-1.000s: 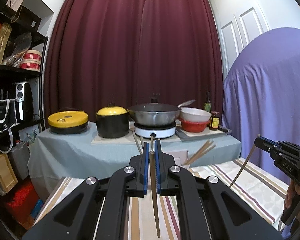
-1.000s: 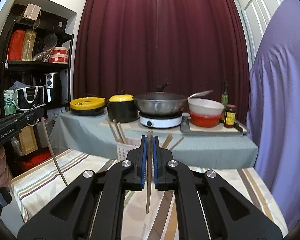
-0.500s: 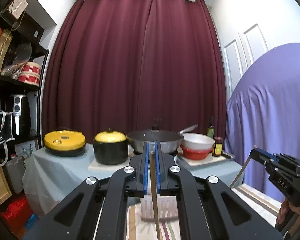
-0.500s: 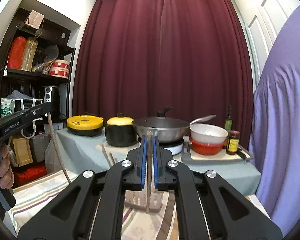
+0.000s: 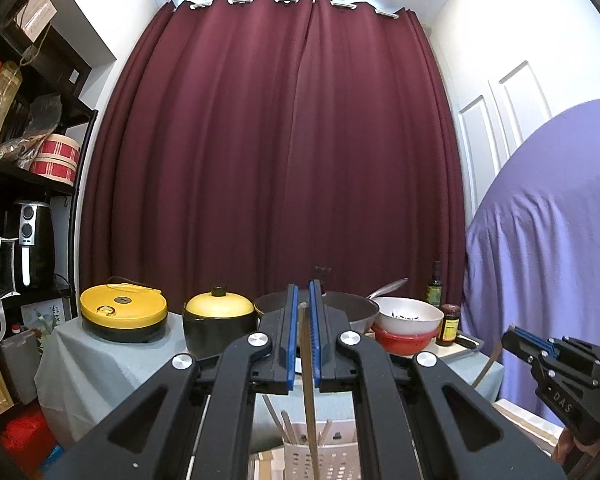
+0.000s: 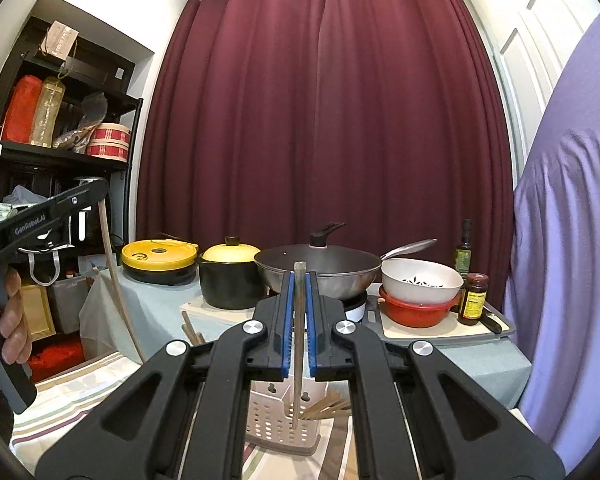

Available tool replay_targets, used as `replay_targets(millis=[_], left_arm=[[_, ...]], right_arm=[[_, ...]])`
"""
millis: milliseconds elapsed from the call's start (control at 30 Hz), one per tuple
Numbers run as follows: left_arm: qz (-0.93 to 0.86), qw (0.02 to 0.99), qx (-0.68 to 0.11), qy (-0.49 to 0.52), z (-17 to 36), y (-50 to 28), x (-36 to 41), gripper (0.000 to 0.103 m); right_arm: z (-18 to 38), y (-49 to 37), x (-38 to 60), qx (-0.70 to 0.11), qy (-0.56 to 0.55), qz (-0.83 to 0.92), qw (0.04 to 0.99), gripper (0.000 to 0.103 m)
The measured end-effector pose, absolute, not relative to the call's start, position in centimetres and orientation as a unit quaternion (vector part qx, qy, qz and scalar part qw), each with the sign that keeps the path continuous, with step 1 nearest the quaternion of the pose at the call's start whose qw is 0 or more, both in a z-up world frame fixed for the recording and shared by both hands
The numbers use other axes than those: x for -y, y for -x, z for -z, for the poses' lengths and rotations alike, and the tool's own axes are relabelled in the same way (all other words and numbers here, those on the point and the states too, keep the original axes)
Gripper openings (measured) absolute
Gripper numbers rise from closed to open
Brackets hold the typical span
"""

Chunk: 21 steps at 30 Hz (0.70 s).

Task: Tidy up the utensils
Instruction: 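Lift both held chopsticks and carry them over the white basket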

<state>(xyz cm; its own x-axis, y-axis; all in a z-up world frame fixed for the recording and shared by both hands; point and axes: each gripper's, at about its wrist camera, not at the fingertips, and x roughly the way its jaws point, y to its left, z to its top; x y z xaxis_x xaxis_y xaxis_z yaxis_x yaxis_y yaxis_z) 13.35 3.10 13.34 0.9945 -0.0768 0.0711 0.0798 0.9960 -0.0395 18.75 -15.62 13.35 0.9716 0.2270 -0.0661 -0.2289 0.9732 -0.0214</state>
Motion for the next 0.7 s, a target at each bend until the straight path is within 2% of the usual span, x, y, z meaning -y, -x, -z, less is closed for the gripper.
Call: replay_targets(millis=[700], left_arm=[[0.032, 0.998, 0.046, 0.021, -13.1, -19.2, -3.1, 0.006]], right_arm=[[-12.3, -25.4, 14.8, -0.038, 0.015, -0.111, 0.993, 0.006]])
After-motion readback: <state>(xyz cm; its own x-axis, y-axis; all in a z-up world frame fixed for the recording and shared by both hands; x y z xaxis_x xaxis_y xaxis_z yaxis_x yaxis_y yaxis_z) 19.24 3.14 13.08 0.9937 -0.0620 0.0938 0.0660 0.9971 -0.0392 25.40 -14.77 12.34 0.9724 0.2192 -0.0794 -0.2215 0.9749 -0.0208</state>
